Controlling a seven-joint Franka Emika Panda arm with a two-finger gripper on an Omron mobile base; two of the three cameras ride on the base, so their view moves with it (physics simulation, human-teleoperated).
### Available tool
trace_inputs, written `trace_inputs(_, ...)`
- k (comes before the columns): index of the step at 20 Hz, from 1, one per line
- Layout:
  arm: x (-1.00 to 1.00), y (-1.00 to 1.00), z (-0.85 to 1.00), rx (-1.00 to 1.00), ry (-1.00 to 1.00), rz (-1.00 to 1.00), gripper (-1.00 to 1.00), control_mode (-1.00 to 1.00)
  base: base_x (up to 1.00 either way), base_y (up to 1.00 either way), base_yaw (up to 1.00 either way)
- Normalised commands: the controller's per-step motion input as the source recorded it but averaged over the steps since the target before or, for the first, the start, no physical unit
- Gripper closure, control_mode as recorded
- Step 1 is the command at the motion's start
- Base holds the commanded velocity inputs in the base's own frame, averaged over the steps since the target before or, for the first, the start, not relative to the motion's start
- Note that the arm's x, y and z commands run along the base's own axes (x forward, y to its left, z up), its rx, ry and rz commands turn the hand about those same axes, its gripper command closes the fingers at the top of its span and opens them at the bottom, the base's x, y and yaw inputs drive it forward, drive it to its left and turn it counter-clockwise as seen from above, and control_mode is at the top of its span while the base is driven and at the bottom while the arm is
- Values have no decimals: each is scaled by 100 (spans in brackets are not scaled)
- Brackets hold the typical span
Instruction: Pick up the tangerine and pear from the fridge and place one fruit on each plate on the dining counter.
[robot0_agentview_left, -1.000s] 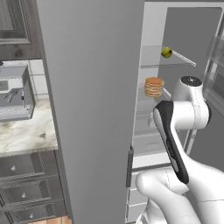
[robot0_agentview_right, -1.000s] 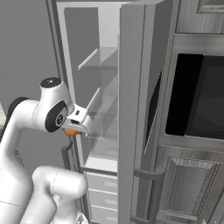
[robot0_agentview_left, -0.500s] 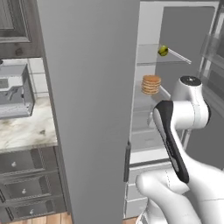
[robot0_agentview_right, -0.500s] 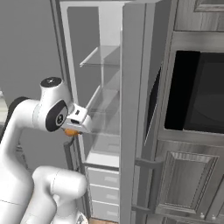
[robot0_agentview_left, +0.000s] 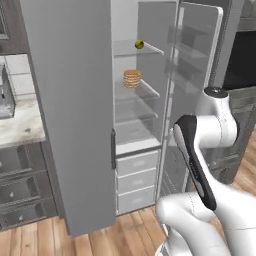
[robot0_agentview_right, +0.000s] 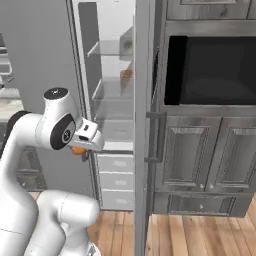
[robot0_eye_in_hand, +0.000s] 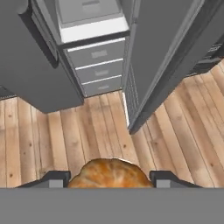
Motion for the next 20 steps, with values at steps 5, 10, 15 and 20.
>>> trace_inputs(5,0,0,0,0,0,0,100,100,-26,-3,-87)
trace_inputs(10,0,0,0,0,0,0,100,100,0,-35,-88)
trace_inputs(15,0,0,0,0,0,0,100,100,0,-54,-85)
trace_inputs(20,0,0,0,0,0,0,100,100,0,-62,-82)
